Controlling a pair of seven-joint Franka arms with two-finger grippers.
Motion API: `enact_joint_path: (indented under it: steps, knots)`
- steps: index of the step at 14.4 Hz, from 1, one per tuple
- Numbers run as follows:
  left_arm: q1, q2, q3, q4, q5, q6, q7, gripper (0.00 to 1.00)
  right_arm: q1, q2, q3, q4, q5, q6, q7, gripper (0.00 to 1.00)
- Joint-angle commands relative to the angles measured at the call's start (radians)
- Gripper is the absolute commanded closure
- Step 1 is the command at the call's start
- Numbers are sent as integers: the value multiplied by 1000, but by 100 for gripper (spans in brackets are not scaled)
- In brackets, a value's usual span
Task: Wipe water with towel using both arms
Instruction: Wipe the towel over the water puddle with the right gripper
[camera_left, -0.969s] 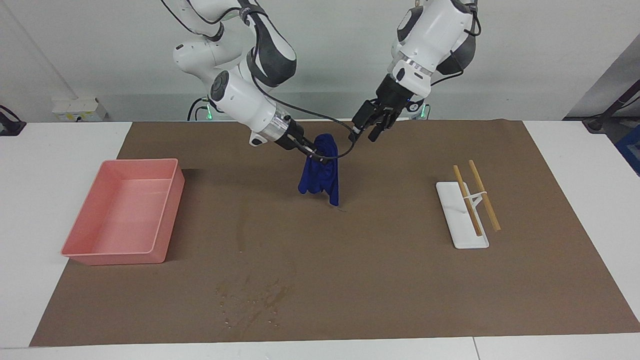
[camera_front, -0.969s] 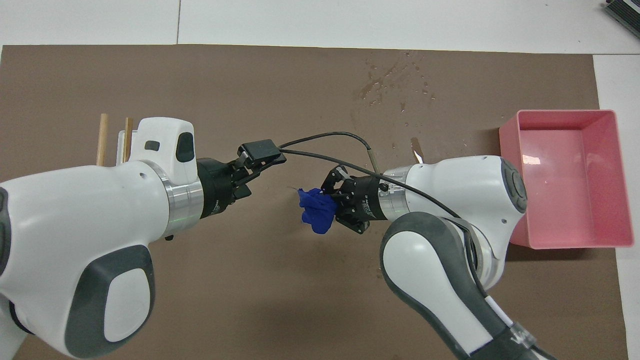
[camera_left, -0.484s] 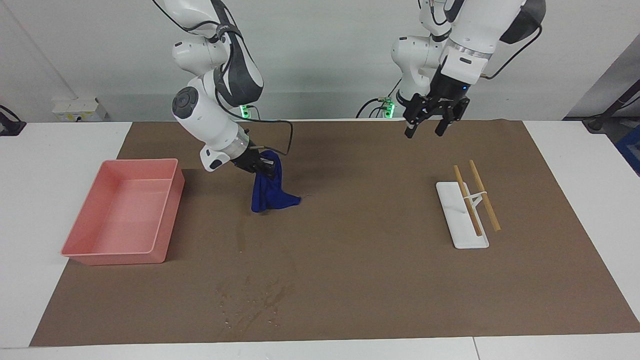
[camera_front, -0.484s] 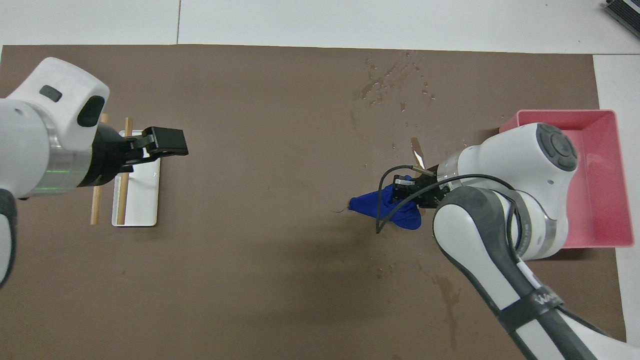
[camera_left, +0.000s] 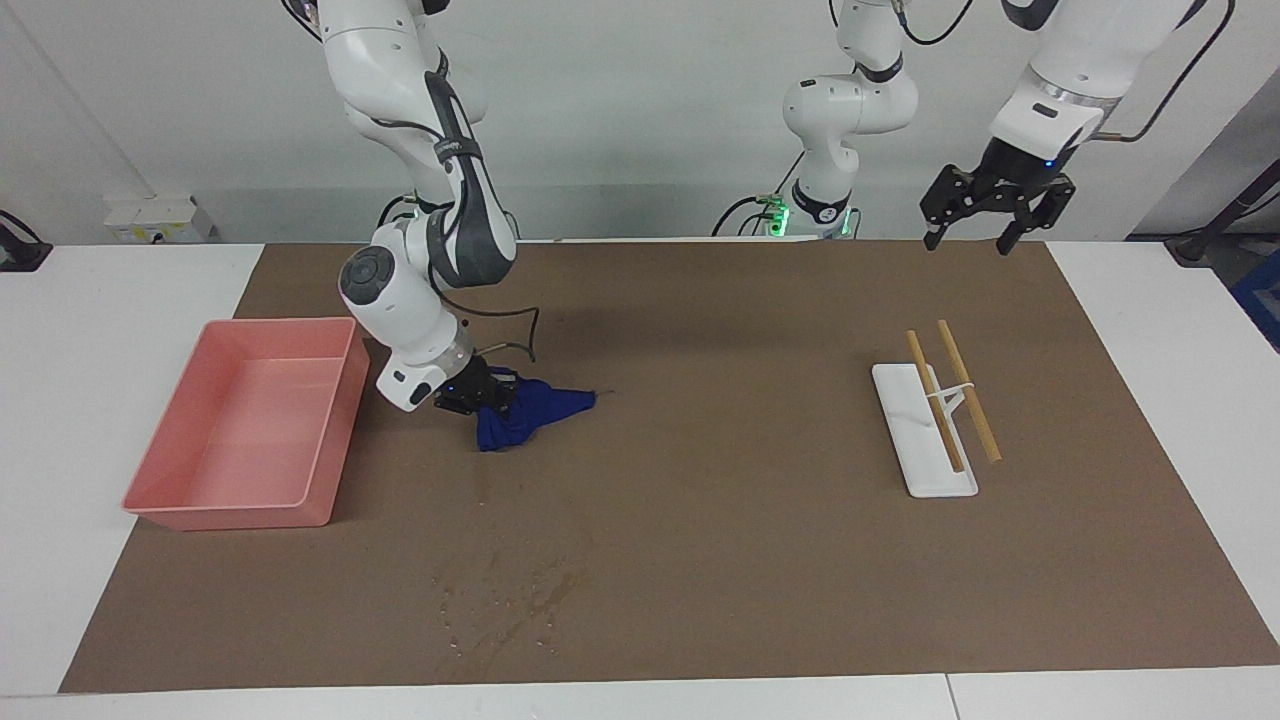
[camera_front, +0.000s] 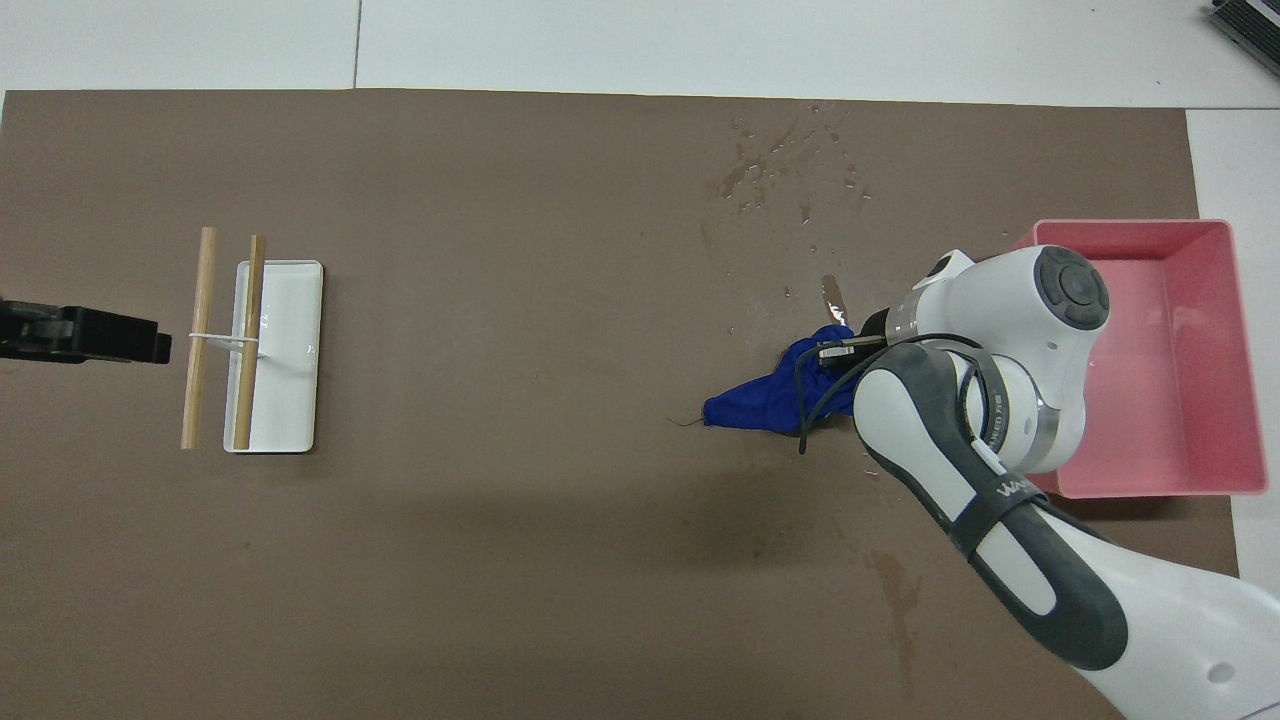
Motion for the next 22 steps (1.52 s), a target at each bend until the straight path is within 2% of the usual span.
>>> enact_joint_path:
  steps: [1,3,4,14,17,22]
  knots:
    - [33,9,-15,54,81,-79,119,0,-22,112,13,22,-22,133,-107,100]
    - [30,12,-18,66,89,-87,120,0,-21,170,13,39,-22,233,-153,100]
    - [30,11,-21,63,89,-87,120,0,-22,188,13,64,-22,242,-164,100]
    - [20,9,-23,62,58,-116,28,0,-64,367,13,362,-56,245,-248,100]
    - [-81,8,54,60,60,-122,26,0,-61,368,13,364,-77,247,-247,100]
    - [-74,-15,54,19,60,-116,28,0,-57,368,13,364,-79,245,-250,100]
